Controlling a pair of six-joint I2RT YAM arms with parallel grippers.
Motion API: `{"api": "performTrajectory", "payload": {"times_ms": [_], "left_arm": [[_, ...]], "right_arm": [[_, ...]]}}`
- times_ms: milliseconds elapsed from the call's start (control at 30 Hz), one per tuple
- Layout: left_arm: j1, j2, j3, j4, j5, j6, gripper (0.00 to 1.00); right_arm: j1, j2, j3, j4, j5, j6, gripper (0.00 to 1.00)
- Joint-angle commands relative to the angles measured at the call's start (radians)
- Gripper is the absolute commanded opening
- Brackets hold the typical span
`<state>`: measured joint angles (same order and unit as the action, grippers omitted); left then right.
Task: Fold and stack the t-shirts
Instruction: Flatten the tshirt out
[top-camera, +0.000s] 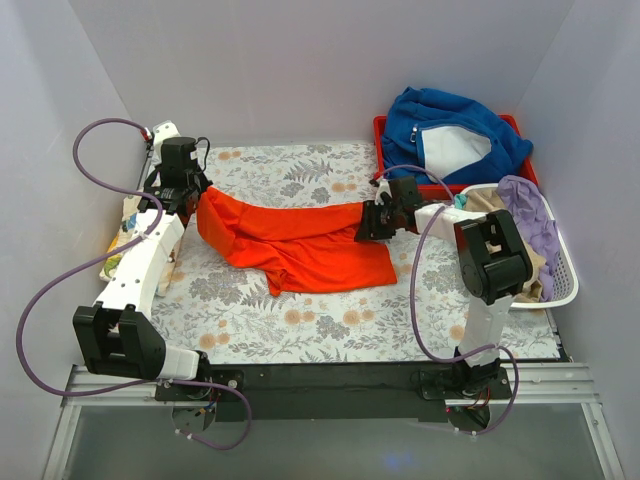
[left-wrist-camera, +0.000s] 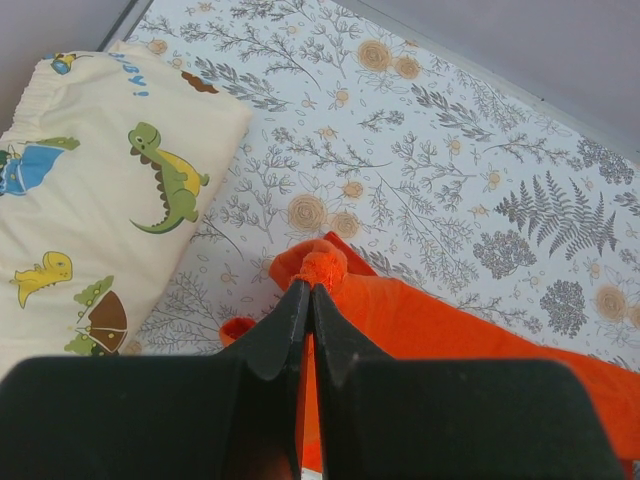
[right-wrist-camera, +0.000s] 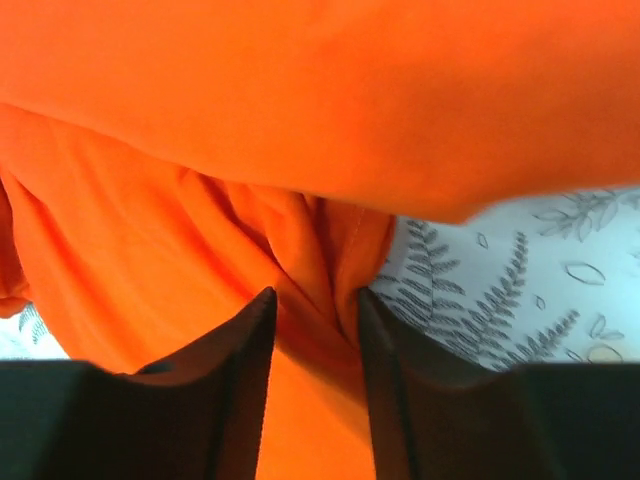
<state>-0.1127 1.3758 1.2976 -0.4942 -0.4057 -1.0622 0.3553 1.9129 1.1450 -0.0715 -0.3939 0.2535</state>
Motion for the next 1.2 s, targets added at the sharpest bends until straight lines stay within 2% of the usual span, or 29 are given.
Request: {"api": "performTrajectory", "payload": {"times_ms": [0, 67, 100, 200, 267, 400, 433, 533, 667, 833, 1000, 1167], "left_arm": [[0.004, -0.009, -0.011, 0.002, 0.002, -0.008, 0.00], [0.004, -0.011, -0.023, 0.003, 0.005, -0.016, 0.00], [0.004, -0.014, -0.026, 0.003, 0.010, -0.018, 0.00], [0.004, -0.017, -0.020, -0.004, 0.013, -0.019, 0.00], [0.004, -0.024, 0.020, -0.021, 0.015, -0.013, 0.00], [0.004, -0.070, 0.159, -0.160, 0.007, -0.001, 0.00], [0.004, -0.105, 0.187, -0.185, 0.007, 0.001, 0.00], [0.005, -0.173, 0.250, -0.247, 0.036, 0.001, 0.00], [0.004, -0.289, 0.310, -0.342, 0.076, -0.018, 0.00], [0.004, -0.431, 0.350, -0.454, 0.061, -0.053, 0.00], [-0.018, -0.495, 0.356, -0.497, 0.015, -0.081, 0.00], [-0.018, -0.396, 0.431, -0.449, 0.038, -0.049, 0.00]], "right_arm": [[0.039, 0.041, -0.004, -0.050, 0.039, -0.039, 0.44], [0.054, 0.063, 0.001, -0.059, 0.076, -0.040, 0.10], [0.054, 0.066, -0.001, -0.057, 0.087, -0.037, 0.02], [0.056, 0.019, -0.019, -0.056, 0.131, -0.051, 0.01], [0.057, -0.090, -0.046, -0.065, 0.153, -0.071, 0.01], [0.056, -0.372, -0.079, -0.146, 0.200, -0.088, 0.01], [0.057, -0.482, -0.082, -0.189, 0.204, -0.095, 0.01], [0.057, -0.651, -0.047, -0.319, 0.231, -0.111, 0.01], [0.057, -0.796, 0.022, -0.472, 0.253, -0.132, 0.01], [0.057, -0.984, 0.077, -0.570, 0.211, -0.120, 0.01], [0.057, -1.048, 0.125, -0.619, 0.216, -0.094, 0.01], [0.057, -0.961, 0.191, -0.603, 0.300, -0.128, 0.01]]}}
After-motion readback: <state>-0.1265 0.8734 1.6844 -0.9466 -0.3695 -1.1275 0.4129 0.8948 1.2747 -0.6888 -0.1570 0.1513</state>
